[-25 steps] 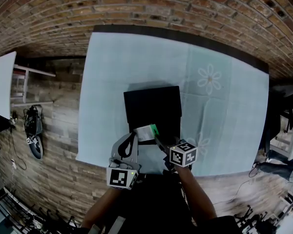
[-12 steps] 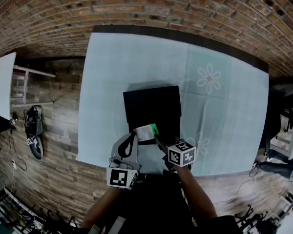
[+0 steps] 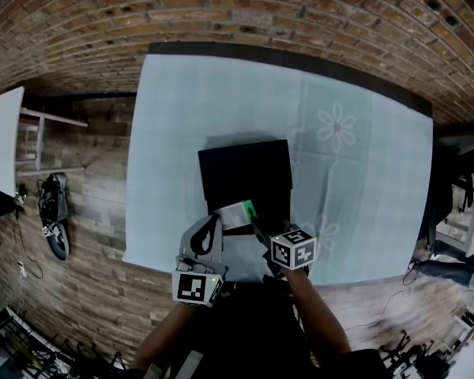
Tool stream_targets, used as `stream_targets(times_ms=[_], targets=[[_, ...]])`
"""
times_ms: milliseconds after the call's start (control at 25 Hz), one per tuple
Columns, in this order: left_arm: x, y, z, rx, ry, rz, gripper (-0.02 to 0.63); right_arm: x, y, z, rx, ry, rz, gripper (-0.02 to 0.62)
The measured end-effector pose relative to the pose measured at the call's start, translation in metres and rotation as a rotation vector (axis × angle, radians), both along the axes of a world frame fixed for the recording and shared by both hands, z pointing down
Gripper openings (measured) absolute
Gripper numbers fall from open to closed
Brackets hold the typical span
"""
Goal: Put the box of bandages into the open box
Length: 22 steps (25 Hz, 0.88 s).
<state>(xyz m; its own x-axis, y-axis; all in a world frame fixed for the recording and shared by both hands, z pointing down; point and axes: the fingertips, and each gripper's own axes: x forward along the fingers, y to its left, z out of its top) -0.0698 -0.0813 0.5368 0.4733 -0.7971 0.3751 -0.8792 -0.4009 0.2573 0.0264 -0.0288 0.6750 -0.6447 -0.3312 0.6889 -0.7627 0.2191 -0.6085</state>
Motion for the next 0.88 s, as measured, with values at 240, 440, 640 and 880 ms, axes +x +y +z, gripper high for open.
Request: stream_targets(times_ms=[240, 440, 640, 880], targets=[[-0.002, -0.002, -0.002, -0.001, 0.011, -0.006, -0.002, 0.003, -0.001, -0.001, 0.006, 0.015, 0.004, 0.078], [-0.004, -0.001, -0.006, 0.005, 0.017, -0.004, -0.003, 0.006, -0.002, -0.004, 0.014, 0.025, 0.019, 0.078], [-0.009, 0.002, -0.009, 0.023, 0.014, -0.004, -0.002, 0.007, -0.004, -0.009, 0.031, 0.03, 0.03, 0.078], [-0.014, 0.004, -0.017, 0.035, 0.02, -0.01, -0.003, 0.007, -0.006, -0.016, 0.048, 0.031, 0.042, 0.078]])
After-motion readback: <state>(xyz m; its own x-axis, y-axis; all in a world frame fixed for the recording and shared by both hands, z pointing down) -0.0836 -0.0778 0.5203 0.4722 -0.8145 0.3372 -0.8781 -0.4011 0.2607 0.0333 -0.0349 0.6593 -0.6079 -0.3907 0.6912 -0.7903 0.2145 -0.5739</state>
